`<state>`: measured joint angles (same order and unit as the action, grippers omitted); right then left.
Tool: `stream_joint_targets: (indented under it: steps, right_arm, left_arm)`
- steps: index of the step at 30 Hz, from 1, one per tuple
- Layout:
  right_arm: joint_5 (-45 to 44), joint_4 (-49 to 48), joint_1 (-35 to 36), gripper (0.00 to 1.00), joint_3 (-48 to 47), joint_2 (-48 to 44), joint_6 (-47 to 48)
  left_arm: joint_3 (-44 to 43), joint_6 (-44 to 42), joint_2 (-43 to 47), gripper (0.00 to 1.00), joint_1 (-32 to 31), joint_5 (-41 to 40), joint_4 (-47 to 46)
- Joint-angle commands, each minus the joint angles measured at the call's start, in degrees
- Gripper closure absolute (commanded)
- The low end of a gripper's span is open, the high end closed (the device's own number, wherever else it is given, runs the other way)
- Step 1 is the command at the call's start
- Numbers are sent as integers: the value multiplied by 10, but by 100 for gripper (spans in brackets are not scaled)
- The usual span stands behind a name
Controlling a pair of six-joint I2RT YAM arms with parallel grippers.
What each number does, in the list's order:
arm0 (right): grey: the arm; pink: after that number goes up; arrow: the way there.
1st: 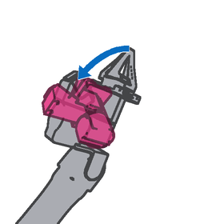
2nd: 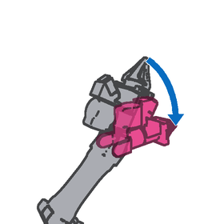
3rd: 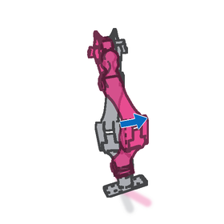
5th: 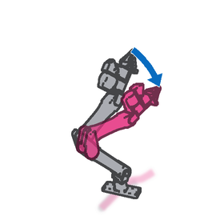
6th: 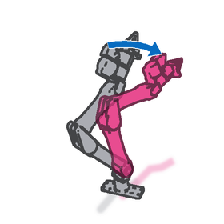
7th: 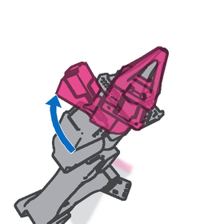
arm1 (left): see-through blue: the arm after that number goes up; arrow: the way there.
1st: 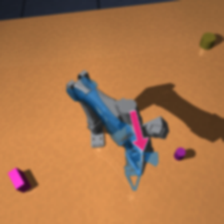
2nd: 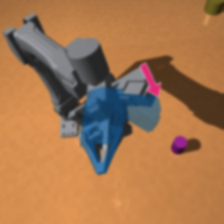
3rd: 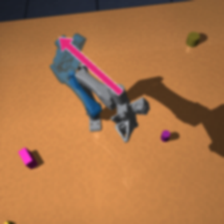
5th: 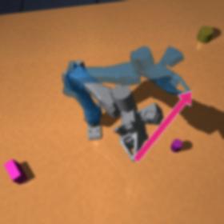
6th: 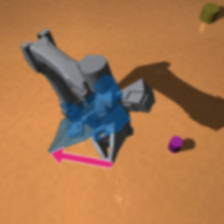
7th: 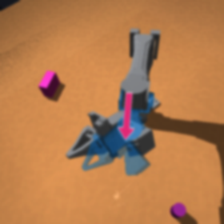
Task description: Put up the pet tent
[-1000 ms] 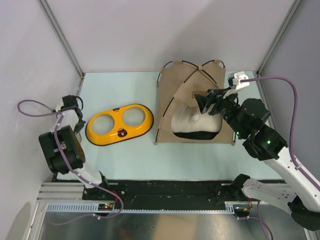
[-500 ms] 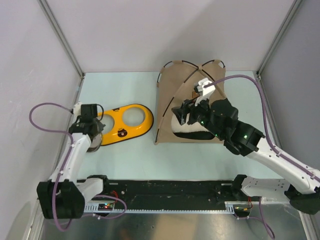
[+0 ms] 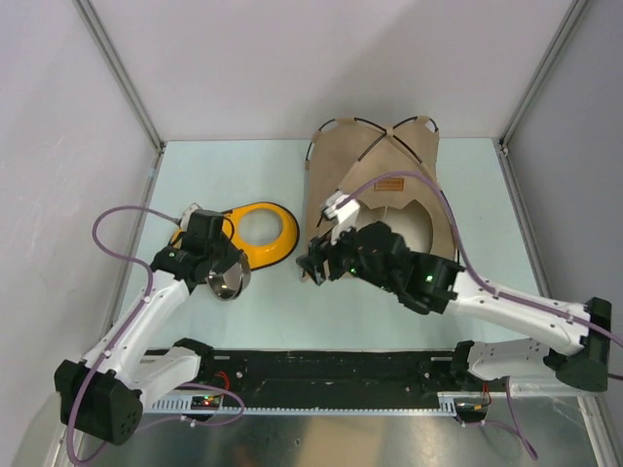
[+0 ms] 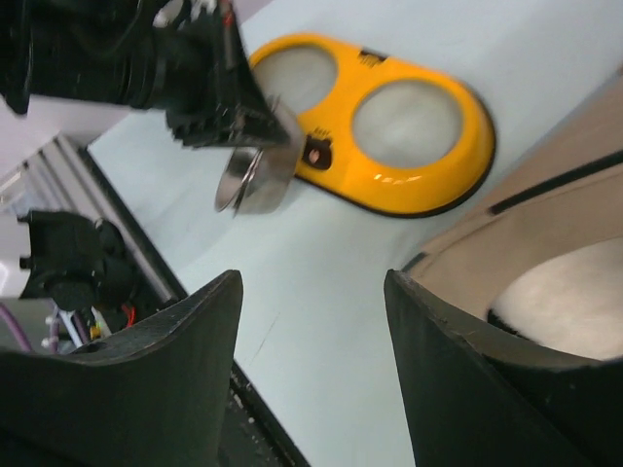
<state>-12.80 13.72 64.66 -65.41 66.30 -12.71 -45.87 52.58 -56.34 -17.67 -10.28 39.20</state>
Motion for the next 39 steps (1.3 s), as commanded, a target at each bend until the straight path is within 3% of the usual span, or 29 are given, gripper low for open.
stream_joint_targets:
  steps: [1, 7, 14, 24, 32, 39]
  right_arm:
    - [6, -69, 42, 36, 20, 42, -15]
    - [-26, -145, 79, 43, 26, 134, -31]
    - [-30, -208, 88, 45, 19, 216, -36]
    - [-82, -199, 92, 49, -28, 293, -35]
    - [-110, -186, 93, 45, -59, 319, -38]
    - [-207, -151, 90, 55, -77, 339, -58]
  left_arm:
    - [-28, 90, -6, 100, -4, 47, -4]
    - [-58, 143, -6, 100, -2, 91, -4]
    - [-58, 144, 19, 100, 10, 125, -1]
    - [-50, 153, 50, 100, 16, 169, -1]
    - [-35, 157, 60, 100, 16, 185, -1]
    - [-14, 159, 87, 100, 17, 178, 0]
